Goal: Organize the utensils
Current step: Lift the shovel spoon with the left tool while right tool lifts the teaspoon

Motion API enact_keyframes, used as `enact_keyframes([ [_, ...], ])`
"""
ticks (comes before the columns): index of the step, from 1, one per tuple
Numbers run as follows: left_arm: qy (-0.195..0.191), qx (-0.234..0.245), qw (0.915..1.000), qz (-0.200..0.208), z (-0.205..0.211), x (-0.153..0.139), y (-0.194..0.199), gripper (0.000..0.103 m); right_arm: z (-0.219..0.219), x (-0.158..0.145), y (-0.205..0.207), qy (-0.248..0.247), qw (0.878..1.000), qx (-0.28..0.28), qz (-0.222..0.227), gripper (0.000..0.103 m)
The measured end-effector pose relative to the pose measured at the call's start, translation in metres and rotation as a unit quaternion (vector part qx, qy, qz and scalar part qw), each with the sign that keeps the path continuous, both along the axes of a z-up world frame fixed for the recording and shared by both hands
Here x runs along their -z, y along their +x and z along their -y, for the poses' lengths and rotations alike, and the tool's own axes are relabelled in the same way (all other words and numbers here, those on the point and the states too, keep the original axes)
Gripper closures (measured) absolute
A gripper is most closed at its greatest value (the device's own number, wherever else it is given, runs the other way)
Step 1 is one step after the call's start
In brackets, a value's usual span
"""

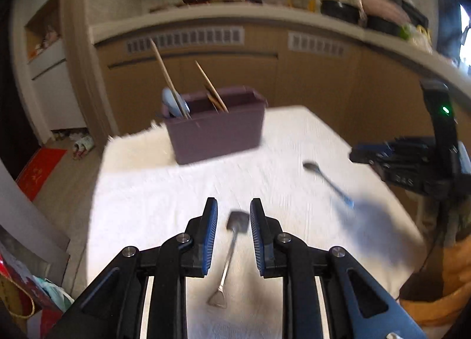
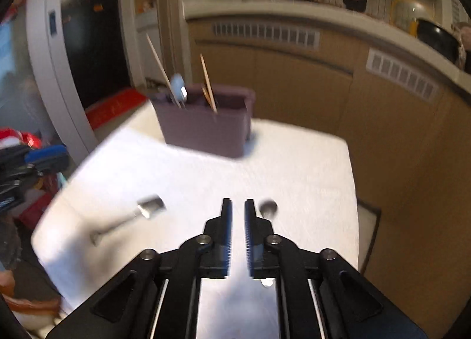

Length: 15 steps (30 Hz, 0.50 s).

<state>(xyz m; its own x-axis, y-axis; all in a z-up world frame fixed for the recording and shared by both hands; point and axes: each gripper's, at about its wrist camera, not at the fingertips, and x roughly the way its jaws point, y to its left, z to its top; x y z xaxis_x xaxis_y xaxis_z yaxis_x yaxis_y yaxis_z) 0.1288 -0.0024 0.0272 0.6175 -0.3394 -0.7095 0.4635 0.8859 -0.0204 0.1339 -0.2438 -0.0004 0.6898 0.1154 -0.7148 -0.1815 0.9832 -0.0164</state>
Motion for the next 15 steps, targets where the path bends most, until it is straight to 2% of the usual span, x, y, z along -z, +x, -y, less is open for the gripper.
enact_keyframes([
  [1, 0.006, 0.008, 0.9998, -0.018, 0.004, 0.013, 0.005, 0.076, 0.003, 0.014, 0.007, -0.006, 1.000, 0.005, -0.011, 0.071],
  [2, 0.011, 0.009, 0.9994, -0.032, 0.006, 0.024, 0.010, 0.074, 0.006, 0.029, 0.016, -0.007, 1.000, 0.005, -0.024, 0.058],
  [3, 0.017, 0.012, 0.9988, -0.045, 0.008, 0.035, 0.015, 0.071, 0.009, 0.041, 0.026, -0.007, 0.999, 0.009, -0.033, 0.051],
  [5, 0.028, 0.017, 0.9977, -0.059, 0.010, 0.052, 0.022, 0.064, 0.015, 0.063, 0.046, -0.003, 0.999, 0.019, -0.048, 0.051],
  [7, 0.034, 0.024, 0.9970, -0.065, 0.010, 0.061, 0.024, 0.051, 0.019, 0.084, 0.067, -0.005, 0.998, 0.027, -0.063, 0.051],
  [9, 0.038, 0.027, 0.9966, -0.068, 0.007, 0.067, 0.027, 0.045, 0.020, 0.099, 0.083, -0.017, 0.997, 0.032, -0.069, 0.052],
  [13, 0.029, 0.036, 0.9957, -0.080, 0.001, 0.076, 0.033, 0.041, 0.022, 0.111, 0.099, -0.013, 0.997, 0.031, -0.066, 0.054],
  [14, 0.029, 0.039, 0.9953, -0.083, 0.001, 0.078, 0.034, 0.041, 0.022, 0.111, 0.100, -0.013, 0.997, 0.028, -0.067, 0.061],
  [15, 0.030, 0.042, 0.9949, -0.086, 0.002, 0.081, 0.036, 0.040, 0.022, 0.111, 0.100, -0.011, 0.998, 0.025, -0.065, 0.074],
])
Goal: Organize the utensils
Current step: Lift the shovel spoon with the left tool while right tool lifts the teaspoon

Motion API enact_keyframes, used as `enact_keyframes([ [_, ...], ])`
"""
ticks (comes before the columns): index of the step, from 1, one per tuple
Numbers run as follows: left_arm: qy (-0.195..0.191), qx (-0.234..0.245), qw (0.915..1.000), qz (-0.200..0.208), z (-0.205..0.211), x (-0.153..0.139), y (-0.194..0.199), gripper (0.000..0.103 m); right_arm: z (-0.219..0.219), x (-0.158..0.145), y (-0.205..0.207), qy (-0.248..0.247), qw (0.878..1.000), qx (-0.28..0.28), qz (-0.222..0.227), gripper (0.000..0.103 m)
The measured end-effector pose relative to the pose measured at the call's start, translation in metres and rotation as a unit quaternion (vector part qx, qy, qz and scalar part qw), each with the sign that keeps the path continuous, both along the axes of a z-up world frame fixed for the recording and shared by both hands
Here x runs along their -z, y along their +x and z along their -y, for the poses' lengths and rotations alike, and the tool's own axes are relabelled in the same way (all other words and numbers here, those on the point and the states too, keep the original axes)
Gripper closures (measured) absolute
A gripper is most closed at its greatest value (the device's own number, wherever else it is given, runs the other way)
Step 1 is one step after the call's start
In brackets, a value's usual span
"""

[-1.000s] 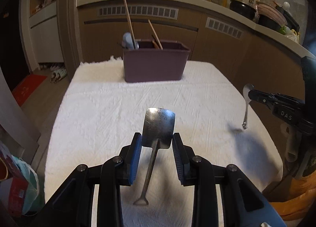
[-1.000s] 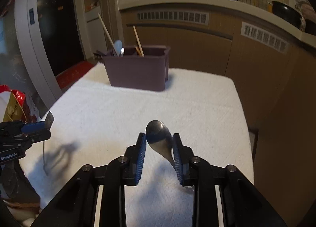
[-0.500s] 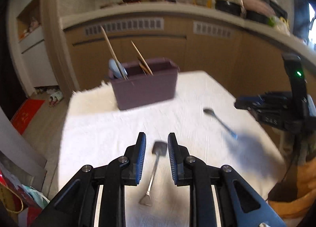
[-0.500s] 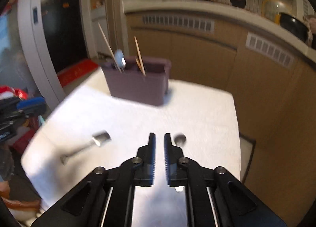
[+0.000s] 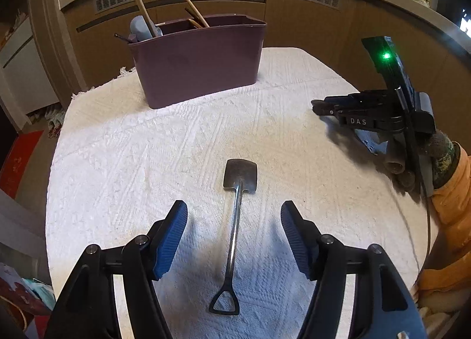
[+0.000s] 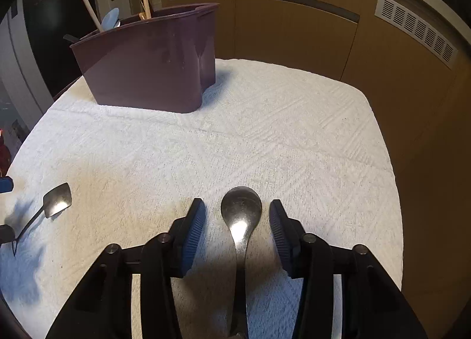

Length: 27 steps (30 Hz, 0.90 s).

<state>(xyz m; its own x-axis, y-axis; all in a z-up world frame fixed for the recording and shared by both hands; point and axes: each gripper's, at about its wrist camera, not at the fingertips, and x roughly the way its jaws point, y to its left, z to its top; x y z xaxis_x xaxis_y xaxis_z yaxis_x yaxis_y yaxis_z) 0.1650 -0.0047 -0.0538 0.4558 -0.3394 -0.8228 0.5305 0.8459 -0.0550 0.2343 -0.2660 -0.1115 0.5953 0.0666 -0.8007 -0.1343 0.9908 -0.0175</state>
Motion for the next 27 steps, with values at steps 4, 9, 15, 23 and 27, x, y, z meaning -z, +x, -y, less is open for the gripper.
enact_keyframes([
  [4, 0.016, 0.009, 0.9998, -0.006, 0.011, 0.008, 0.009, 0.040, 0.006, -0.004, -0.005, 0.007, 1.000, 0.011, 0.001, 0.074],
  [9, 0.061, 0.018, 0.9980, -0.006, 0.029, 0.016, 0.023, 0.050, 0.007, -0.033, -0.033, 0.032, 0.999, 0.010, 0.031, 0.074],
  [15, 0.078, 0.014, 0.9961, -0.039, 0.041, 0.029, 0.046, 0.062, 0.000, -0.074, -0.071, 0.040, 0.996, -0.007, 0.078, 0.074],
  [23, 0.068, 0.002, 0.9977, -0.009, 0.046, 0.020, 0.037, 0.074, -0.010, -0.106, -0.097, 0.051, 0.991, -0.024, 0.119, 0.074],
  [27, 0.006, -0.029, 0.9993, 0.024, 0.027, -0.013, 0.024, 0.074, -0.017, -0.119, -0.108, 0.053, 0.989, -0.026, 0.139, 0.074],
])
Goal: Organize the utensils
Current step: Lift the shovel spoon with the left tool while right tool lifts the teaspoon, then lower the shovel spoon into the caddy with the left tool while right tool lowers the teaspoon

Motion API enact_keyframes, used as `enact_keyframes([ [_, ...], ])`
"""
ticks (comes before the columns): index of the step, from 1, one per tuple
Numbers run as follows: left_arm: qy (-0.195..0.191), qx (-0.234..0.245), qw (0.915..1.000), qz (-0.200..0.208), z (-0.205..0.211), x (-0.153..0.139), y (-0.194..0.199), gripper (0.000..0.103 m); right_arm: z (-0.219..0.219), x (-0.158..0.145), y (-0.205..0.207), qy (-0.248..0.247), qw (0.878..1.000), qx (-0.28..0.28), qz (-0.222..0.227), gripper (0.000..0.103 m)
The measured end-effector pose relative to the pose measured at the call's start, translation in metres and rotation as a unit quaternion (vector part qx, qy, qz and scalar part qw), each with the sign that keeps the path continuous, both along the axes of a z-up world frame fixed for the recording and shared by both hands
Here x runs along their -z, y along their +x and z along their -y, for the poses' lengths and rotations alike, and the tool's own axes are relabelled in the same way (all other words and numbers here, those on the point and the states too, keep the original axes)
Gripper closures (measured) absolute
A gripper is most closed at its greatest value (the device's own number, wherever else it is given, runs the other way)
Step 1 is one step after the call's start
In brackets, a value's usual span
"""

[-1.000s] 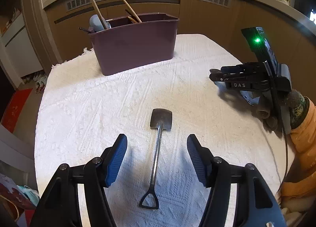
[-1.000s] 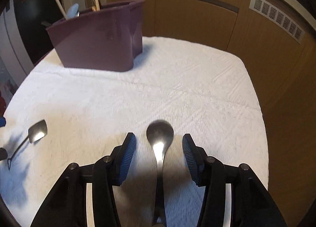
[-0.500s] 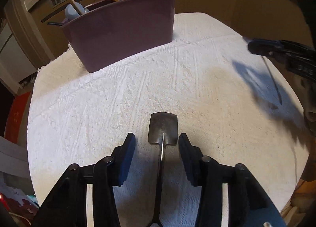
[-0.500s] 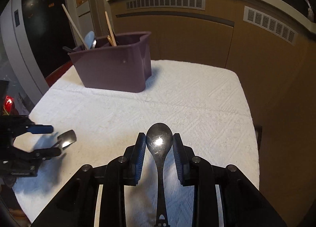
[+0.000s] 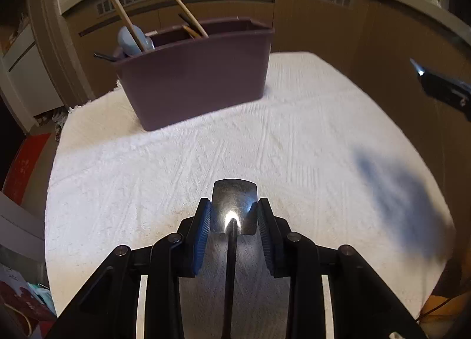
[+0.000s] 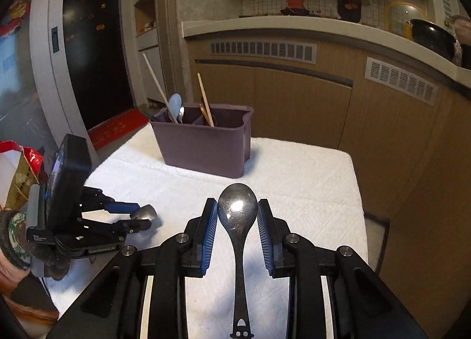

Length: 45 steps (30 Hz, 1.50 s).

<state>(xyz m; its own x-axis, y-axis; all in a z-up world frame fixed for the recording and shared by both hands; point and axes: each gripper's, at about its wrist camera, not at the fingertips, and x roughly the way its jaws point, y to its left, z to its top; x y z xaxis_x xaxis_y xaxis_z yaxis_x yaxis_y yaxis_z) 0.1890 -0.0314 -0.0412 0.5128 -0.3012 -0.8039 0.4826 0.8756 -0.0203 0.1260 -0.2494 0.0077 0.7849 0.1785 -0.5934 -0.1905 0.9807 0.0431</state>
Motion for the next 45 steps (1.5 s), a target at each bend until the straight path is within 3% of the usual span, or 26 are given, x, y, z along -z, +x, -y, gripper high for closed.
enact_keyframes([
  [4, -0.037, -0.017, 0.9965, 0.073, -0.015, -0.057, -0.010, 0.074, -0.008, -0.023, -0.006, -0.001, 1.000, 0.000, 0.025, 0.074],
  [7, -0.062, -0.028, 0.9889, 0.132, -0.022, -0.108, -0.008, 0.074, -0.019, -0.051, -0.001, -0.010, 0.998, -0.002, 0.054, 0.074],
  [12, -0.124, -0.059, 0.9657, 0.220, -0.027, -0.187, 0.023, 0.074, -0.039, -0.109, 0.026, -0.032, 0.992, -0.006, 0.118, 0.074],
  [16, -0.185, -0.080, 0.9443, 0.260, -0.030, -0.211, 0.057, 0.074, -0.045, -0.143, 0.065, -0.006, 0.986, -0.007, 0.164, 0.074],
  [18, -0.211, -0.089, 0.9355, 0.269, -0.029, -0.207, 0.075, 0.074, -0.043, -0.148, 0.087, 0.025, 0.983, -0.015, 0.179, 0.074],
  [21, -0.219, -0.104, 0.9232, 0.298, -0.023, -0.191, 0.097, 0.074, -0.043, -0.142, 0.118, 0.060, 0.980, -0.028, 0.190, 0.074],
  [24, -0.213, -0.105, 0.9203, 0.311, -0.017, -0.167, 0.114, 0.074, -0.045, -0.125, 0.150, 0.068, 0.978, -0.031, 0.194, 0.074],
  [33, -0.230, -0.085, 0.9323, 0.266, -0.012, -0.110, 0.171, 0.074, -0.045, -0.055, 0.227, 0.073, 0.987, -0.040, 0.137, 0.074],
  [36, -0.230, -0.080, 0.9304, 0.274, -0.009, -0.100, 0.175, 0.077, -0.042, -0.035, 0.238, 0.080, 0.990, -0.042, 0.111, 0.074],
  [45, -0.186, -0.089, 0.9400, 0.272, -0.007, -0.074, 0.161, 0.083, -0.042, 0.007, 0.237, 0.054, 0.995, -0.054, 0.064, 0.074],
])
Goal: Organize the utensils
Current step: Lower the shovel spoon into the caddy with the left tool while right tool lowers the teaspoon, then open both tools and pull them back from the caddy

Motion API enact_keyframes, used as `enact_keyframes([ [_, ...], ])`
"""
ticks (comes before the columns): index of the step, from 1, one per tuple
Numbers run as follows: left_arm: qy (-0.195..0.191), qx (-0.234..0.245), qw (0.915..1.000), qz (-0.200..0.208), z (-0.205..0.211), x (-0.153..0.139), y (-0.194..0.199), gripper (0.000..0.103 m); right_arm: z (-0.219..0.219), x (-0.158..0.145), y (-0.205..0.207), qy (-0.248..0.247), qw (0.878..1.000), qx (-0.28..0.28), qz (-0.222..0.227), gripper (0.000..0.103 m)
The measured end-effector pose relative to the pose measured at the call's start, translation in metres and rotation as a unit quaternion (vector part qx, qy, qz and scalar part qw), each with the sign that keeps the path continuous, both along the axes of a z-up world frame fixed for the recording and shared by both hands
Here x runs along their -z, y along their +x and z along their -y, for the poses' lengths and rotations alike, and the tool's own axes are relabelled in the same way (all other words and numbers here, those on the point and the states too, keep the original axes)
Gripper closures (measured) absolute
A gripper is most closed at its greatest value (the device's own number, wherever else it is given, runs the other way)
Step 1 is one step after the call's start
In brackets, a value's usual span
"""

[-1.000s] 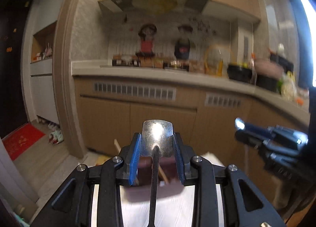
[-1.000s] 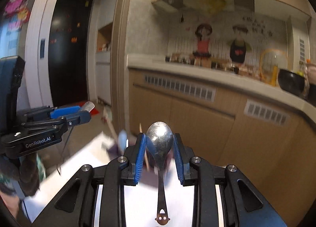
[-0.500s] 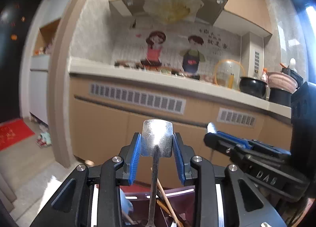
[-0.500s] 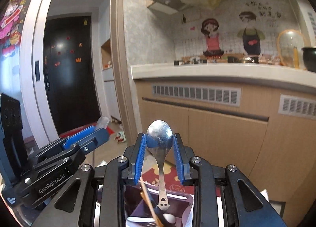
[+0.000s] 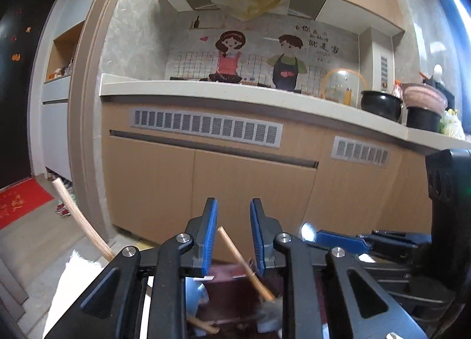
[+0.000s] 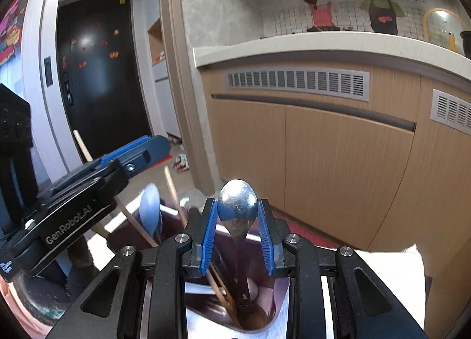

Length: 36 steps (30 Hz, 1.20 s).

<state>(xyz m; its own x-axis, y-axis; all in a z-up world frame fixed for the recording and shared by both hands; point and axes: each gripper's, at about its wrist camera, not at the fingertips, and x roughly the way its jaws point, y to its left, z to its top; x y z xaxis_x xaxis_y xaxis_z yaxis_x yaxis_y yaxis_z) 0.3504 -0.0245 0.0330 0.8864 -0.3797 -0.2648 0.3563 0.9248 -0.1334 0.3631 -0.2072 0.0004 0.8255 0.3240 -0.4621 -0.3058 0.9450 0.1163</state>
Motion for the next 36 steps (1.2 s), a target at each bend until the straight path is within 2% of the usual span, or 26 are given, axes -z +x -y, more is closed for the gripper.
enact_keyframes([
  [3, -0.002, -0.009, 0.9997, -0.021, -0.009, 0.000, -0.004, 0.083, -0.001, 0.009, -0.001, -0.004, 1.000, -0.003, -0.013, 0.074],
  [6, -0.002, -0.012, 0.9982, -0.058, -0.015, 0.001, -0.009, 0.083, -0.004, 0.020, -0.001, -0.007, 1.000, -0.007, -0.030, 0.074],
  [9, 0.017, -0.018, 0.9953, -0.094, -0.017, 0.004, -0.019, 0.082, -0.010, 0.029, 0.000, -0.018, 0.999, -0.005, -0.042, 0.074],
  [11, 0.030, -0.028, 0.9924, -0.116, -0.019, 0.007, -0.027, 0.076, -0.012, 0.032, 0.000, -0.022, 0.999, -0.004, -0.049, 0.074],
  [13, 0.035, -0.038, 0.9886, -0.141, -0.022, 0.012, -0.034, 0.064, -0.015, 0.034, 0.000, -0.025, 0.998, -0.004, -0.060, 0.074],
  [16, 0.043, -0.050, 0.9842, -0.165, -0.027, 0.020, -0.046, 0.057, -0.016, 0.034, -0.005, -0.028, 0.997, 0.005, -0.068, 0.073],
  [17, 0.047, -0.058, 0.9834, -0.165, -0.028, 0.020, -0.051, 0.054, -0.017, 0.032, -0.008, -0.029, 0.997, 0.006, -0.068, 0.071],
  [19, 0.054, -0.072, 0.9822, -0.165, -0.031, 0.021, -0.064, 0.040, -0.016, 0.028, -0.017, -0.029, 0.997, 0.018, -0.067, 0.062],
  [21, 0.050, -0.071, 0.9829, -0.163, -0.035, 0.018, -0.081, 0.035, -0.015, 0.021, -0.031, -0.024, 0.997, 0.030, -0.067, 0.044],
  [23, 0.052, -0.074, 0.9841, -0.152, -0.039, 0.013, -0.102, 0.024, -0.013, 0.012, -0.051, -0.021, 0.997, 0.045, -0.060, 0.039],
  [25, 0.056, -0.080, 0.9860, -0.135, -0.042, 0.007, -0.126, 0.008, -0.014, 0.004, -0.075, -0.030, 0.996, 0.061, -0.052, 0.036],
  [27, 0.064, -0.088, 0.9865, -0.122, -0.043, 0.003, -0.152, 0.000, -0.017, -0.003, -0.101, -0.040, 0.995, 0.079, -0.049, 0.026],
  [29, 0.071, -0.091, 0.9859, -0.121, -0.043, -0.001, -0.173, 0.000, -0.019, -0.008, -0.131, -0.045, 0.993, 0.095, -0.045, 0.020],
  [32, 0.084, -0.104, 0.9809, -0.142, -0.045, -0.002, -0.205, 0.000, -0.024, -0.013, -0.184, -0.055, 0.991, 0.122, -0.033, 0.012],
  [36, 0.112, -0.122, 0.9775, -0.131, -0.042, -0.003, -0.254, 0.000, -0.023, -0.017, -0.245, -0.046, 0.988, 0.146, -0.035, 0.010],
])
